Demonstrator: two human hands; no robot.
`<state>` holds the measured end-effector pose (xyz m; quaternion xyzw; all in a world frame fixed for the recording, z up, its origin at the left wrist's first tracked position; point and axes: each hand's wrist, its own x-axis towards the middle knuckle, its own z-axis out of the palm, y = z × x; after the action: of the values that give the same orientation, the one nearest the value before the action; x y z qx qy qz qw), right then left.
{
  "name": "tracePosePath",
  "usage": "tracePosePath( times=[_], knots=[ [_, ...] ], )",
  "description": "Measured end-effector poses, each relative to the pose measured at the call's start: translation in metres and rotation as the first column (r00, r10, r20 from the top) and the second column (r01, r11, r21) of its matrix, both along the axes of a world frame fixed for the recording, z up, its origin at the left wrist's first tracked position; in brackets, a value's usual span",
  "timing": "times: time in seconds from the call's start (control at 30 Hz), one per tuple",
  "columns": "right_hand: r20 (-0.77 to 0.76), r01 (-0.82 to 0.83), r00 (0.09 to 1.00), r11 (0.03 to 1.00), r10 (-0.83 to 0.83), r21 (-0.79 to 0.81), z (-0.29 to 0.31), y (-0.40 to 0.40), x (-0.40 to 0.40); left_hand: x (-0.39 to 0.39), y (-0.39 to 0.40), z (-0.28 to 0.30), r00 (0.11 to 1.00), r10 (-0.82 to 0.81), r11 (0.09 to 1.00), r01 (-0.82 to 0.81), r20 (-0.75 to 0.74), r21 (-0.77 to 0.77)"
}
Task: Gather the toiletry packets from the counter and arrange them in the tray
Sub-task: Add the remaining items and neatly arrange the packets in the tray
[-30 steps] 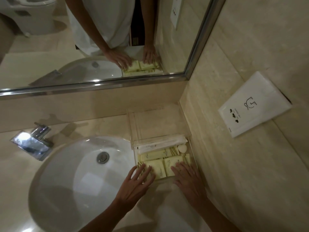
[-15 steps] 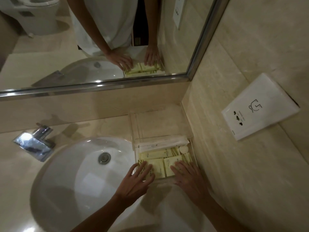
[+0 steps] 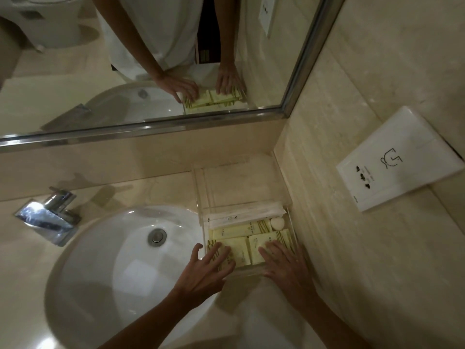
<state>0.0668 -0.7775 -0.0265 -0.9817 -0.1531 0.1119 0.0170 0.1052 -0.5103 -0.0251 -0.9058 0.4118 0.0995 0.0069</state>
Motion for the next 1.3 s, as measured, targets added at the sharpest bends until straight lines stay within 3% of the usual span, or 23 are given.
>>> tracePosePath(
  times=[0.4, 0.87, 1.3],
  knots=[
    [-0.015, 0.118, 0.993, 0.985, -0.117, 0.129, 0.005, -0.004, 0.000, -0.006, 0.001, -0.008, 0.997, 0.055, 0.996, -0.060, -0.060, -0.068],
    [0.208, 0.035, 0.975, 0.976, -0.081, 0.216, -0.002, -0.012, -0.002, -0.009, -0.002, -0.007, 0.996, 0.050, 0.998, -0.052, -0.074, -0.029],
    [0.177, 0.074, 0.977, 0.973, -0.114, 0.218, -0.003, -0.010, -0.006, -0.015, -0.007, -0.003, 0.996, 0.040, 0.999, -0.043, -0.084, -0.032]
  ],
)
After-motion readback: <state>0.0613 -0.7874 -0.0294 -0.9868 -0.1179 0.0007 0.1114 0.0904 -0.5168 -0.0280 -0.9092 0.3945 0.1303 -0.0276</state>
